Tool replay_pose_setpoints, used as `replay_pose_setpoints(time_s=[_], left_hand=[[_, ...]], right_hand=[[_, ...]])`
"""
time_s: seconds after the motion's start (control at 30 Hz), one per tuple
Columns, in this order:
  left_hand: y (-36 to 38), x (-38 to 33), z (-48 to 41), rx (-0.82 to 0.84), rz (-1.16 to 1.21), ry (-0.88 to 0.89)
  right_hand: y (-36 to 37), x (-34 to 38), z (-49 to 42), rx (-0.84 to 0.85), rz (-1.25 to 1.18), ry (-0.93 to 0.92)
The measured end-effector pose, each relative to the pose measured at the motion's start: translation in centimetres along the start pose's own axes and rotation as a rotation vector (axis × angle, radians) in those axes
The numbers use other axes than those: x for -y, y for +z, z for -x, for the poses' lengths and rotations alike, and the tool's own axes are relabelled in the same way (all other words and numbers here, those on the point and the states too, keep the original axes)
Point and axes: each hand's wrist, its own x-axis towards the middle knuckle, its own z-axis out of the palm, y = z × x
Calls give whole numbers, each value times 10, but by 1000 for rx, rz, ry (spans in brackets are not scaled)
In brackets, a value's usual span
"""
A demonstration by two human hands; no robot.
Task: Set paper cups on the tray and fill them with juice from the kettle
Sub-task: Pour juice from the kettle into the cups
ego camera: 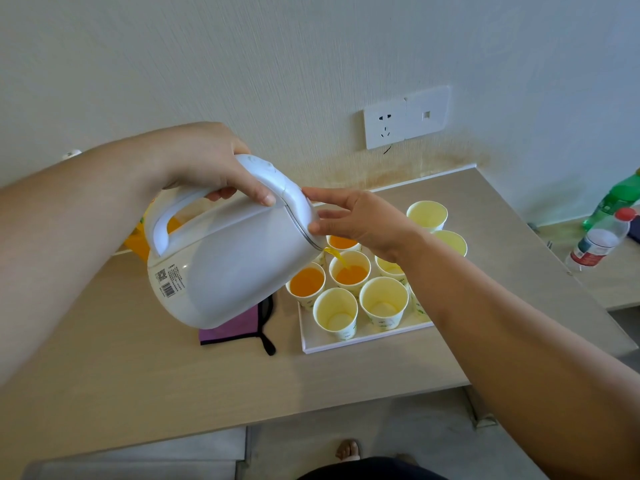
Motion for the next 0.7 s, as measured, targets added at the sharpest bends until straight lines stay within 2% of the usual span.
replay_pose_setpoints(time_s=[0.7], left_hand=[[-5, -2, 2, -15, -13, -6]], right_hand=[[0, 5, 1, 15, -8, -29]])
